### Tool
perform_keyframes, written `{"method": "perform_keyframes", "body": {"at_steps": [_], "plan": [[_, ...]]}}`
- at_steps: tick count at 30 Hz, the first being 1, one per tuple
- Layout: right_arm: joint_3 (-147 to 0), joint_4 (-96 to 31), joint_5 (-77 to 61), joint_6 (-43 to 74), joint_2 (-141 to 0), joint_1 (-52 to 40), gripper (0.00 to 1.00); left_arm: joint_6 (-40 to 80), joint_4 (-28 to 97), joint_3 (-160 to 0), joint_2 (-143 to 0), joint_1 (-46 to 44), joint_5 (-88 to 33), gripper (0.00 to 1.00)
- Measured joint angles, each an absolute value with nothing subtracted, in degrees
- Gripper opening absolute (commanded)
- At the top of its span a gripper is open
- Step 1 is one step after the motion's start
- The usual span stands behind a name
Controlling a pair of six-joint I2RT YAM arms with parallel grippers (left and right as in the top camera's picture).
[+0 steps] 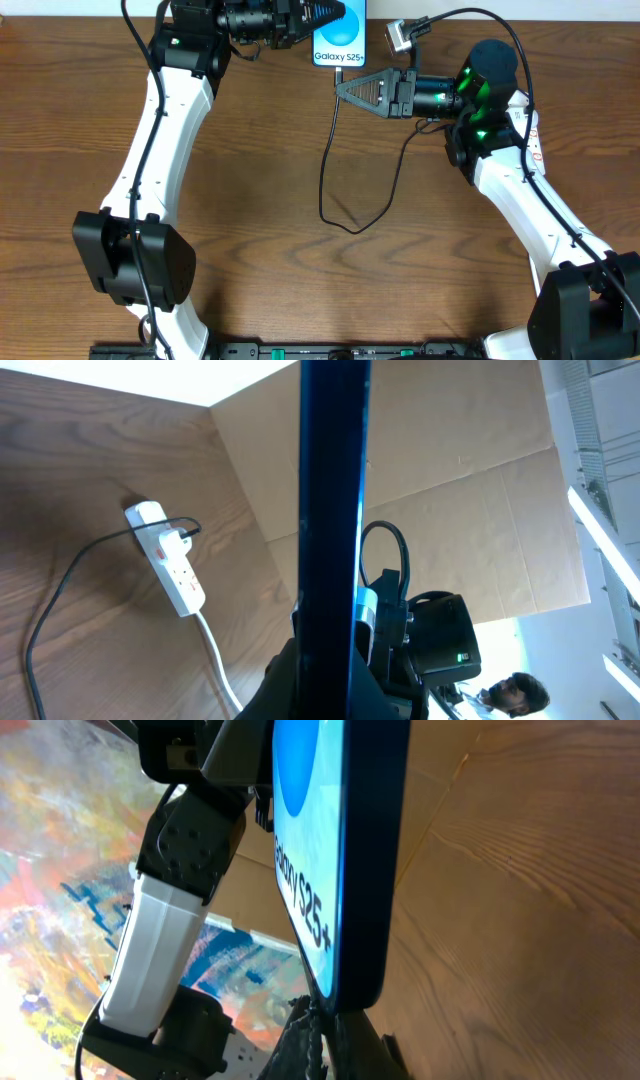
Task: Plug charger to phone and switch on socket
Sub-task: 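Push the connector into the phone's bottom port with the right gripper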
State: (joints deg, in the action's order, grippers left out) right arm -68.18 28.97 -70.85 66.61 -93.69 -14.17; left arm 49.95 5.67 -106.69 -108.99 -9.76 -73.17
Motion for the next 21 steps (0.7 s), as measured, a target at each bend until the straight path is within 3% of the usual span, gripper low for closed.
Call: {"method": "perform_keyframes", "body": {"at_steps": [21], "plan": [[-68.1, 33.3, -69.1, 69.1, -93.7, -14.4, 0.01, 50.4, 5.3, -106.7, -109.0, -9.5, -73.1, 0.07]]}}
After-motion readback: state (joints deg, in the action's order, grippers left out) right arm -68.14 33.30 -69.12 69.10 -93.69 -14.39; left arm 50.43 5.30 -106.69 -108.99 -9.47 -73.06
